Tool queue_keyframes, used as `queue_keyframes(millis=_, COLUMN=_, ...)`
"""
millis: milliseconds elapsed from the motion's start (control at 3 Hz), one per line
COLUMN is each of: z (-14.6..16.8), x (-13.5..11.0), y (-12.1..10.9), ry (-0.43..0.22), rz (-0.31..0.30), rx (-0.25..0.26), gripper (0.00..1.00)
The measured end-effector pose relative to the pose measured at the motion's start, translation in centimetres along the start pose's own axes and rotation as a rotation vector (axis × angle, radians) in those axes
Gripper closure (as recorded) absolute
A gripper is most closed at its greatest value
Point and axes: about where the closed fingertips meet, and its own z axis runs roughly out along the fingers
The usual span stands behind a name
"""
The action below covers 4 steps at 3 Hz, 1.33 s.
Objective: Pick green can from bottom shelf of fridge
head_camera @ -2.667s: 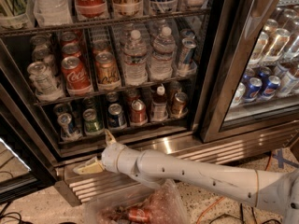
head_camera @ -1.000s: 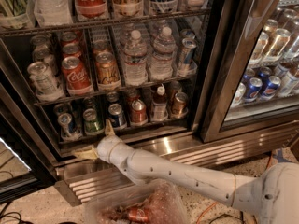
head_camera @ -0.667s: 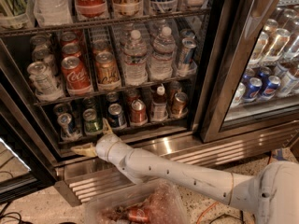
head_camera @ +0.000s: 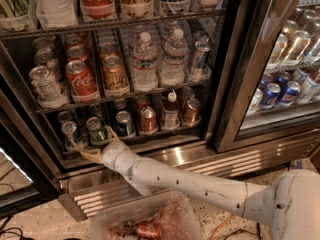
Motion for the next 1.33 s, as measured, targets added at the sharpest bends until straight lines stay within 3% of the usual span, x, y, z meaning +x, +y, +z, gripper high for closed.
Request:
queue_keyframes(millis=667, z=0.1, x=0.8, y=-2.1, ry=0.009, rz=0.01, rx=0.068, gripper=0.23)
queue_keyframes(millis=1000, z=0.3, x=0.9, y=-4.2, ry=-0.004, rz=0.015, rx=0.126, gripper=0.26)
queue_keyframes(millis=1333, z=0.8, x=0.9, y=-4.4, ry=-0.007, rz=0.015, rx=0.124, gripper=0.26)
